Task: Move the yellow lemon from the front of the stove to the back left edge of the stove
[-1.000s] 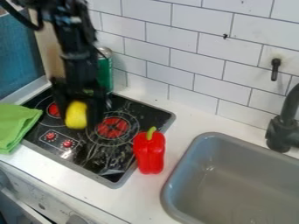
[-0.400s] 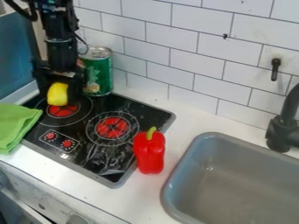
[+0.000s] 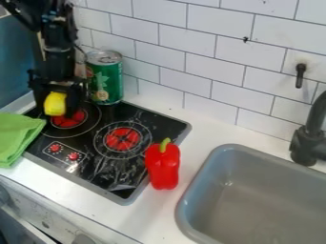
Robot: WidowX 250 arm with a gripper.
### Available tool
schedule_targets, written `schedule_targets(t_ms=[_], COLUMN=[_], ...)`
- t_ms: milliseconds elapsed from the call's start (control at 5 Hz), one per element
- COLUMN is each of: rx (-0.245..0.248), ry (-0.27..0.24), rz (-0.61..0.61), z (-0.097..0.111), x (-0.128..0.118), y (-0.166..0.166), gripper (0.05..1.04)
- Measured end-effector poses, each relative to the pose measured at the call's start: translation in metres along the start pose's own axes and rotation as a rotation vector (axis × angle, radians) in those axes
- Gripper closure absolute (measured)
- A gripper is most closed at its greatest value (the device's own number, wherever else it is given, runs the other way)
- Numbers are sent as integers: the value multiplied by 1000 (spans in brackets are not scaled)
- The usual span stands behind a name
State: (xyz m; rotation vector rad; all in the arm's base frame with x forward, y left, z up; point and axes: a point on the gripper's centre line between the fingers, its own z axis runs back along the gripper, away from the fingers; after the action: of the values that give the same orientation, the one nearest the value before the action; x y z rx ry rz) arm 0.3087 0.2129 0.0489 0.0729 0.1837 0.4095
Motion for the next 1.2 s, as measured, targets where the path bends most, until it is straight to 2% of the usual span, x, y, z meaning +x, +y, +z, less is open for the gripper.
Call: schedule_targets(t_ms=[400, 800, 1000, 1200], rx=[-12, -16, -34, -32], ry=[23, 16, 17, 13], rz=[49, 50, 54, 57], z=[-10, -10, -11, -12], x=[14, 21, 20, 19], y=[19, 20, 21, 21], gripper=[255, 256, 208, 79])
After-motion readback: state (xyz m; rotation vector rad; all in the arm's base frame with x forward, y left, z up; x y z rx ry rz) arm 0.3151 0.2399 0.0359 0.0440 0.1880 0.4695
